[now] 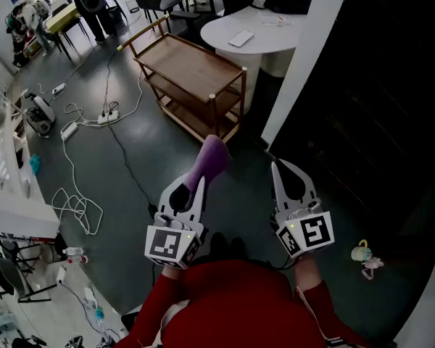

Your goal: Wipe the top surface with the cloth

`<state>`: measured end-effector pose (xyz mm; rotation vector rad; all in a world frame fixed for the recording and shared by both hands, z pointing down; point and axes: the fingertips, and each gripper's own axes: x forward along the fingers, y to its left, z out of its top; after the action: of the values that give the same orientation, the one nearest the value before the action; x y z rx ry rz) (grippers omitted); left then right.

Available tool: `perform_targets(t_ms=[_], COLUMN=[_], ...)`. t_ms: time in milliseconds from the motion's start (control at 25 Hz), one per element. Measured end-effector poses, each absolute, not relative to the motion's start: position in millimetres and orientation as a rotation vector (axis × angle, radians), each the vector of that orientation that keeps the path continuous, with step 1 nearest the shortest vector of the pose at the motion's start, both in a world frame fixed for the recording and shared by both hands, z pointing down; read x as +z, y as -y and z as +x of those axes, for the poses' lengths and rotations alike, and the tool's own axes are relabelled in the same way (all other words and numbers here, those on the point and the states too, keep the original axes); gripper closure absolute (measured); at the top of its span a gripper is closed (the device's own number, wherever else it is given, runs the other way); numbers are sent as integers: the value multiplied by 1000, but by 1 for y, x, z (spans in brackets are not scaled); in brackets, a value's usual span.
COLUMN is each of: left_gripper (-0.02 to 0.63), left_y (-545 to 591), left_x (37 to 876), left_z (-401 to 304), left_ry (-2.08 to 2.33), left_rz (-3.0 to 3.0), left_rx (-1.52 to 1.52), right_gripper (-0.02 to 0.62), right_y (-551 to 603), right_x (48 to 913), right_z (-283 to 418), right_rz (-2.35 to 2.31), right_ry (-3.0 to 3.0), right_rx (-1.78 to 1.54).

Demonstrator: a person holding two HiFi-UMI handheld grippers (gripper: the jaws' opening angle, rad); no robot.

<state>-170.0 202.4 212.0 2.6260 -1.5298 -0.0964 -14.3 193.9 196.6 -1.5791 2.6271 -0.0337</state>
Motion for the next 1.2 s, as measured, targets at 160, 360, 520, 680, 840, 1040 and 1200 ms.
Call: perform_targets(t_ms=[160, 360, 520, 680, 840, 1040, 1200], left_gripper=[549, 549, 549, 549, 549, 549, 549], left_y=[-202, -202, -200, -200, -196, -181, -161], left_x=[220, 220, 218, 224, 236, 251, 254], left_z=[-167, -169, -170, -171, -172, -174, -166], left_ry=[1526, 1525, 1529, 1526, 1507, 1472, 1456], left_rz=[2651, 2652, 2638, 2638, 2608, 2575, 2576], left_rx=[-49, -43, -57, -34, 8, 46, 60], right_gripper=[583, 583, 583, 583, 583, 581, 583], right_y=[-191, -192, -190, -190, -188, -179, -169], right_x=[197, 198, 198, 201, 209, 220, 219], right_z=[-12, -13, -15, -17, -16, -1, 14], right_rz=[-1577, -1578, -1573, -1557, -1573, -1681, -1735], right_ry=[-2632, -2631, -2633, -2628, -2622, -2582, -2561], right_rx=[-33, -38, -43, -56, -89, -118, -114])
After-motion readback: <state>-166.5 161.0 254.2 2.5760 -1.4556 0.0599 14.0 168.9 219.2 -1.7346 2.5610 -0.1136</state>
